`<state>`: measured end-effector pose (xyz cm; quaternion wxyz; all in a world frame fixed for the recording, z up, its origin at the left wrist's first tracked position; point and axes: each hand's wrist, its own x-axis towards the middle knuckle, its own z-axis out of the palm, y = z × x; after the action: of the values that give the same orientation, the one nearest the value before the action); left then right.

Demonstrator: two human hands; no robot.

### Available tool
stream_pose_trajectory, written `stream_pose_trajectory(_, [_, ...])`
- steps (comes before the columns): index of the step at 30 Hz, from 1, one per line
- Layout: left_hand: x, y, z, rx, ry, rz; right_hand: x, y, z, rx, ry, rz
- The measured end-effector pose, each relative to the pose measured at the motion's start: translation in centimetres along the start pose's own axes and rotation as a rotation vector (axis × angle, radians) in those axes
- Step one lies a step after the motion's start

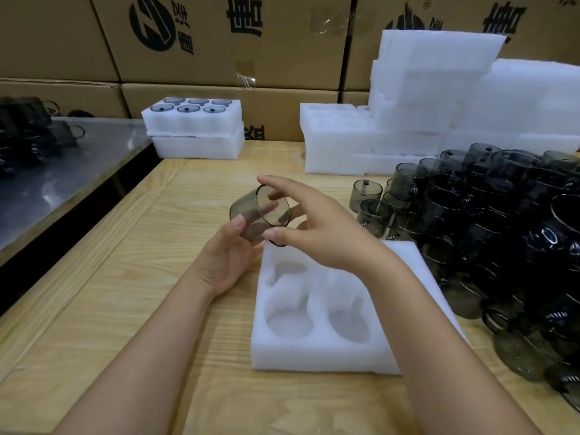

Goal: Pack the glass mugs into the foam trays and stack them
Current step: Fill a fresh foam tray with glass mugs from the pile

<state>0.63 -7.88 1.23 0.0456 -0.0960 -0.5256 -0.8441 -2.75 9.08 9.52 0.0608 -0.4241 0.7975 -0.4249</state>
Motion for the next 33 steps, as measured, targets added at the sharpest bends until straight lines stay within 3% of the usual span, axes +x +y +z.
stream_pose_trajectory(4, [-0.1,0.2,0.1,0.051,-0.099,-0.009,0.0,0.0,-0.9,-0.119,0.131,0.066])
stream_pose_trajectory(7, [-0.1,0.3,0.4,0.101,-0.082,-0.074,-0.3,0.0,-1.6,-0.244,0.226,0.227])
stream_pose_trajectory(16, [0.0,-0.2,0.5,0.210,-0.070,-0.096,-0.4,-0.6,-0.4,-0.579,0.142,0.326])
stream_pose_trajectory(26, [0.1,0.1,0.2,0.188,-0.095,-0.140,-0.5,-0.9,0.5,-0.695,0.040,0.336])
stream_pose_trajectory(30, [0.2,0.5,2.0,0.358,0.097,0.001,-0.5,-0.6,0.3,-0.748,-0.015,0.329])
stream_pose_trajectory(33, [0.3,1.7,4.1,0.530,0.095,0.214,-0.4,0.0,0.9,-0.676,0.000,0.215])
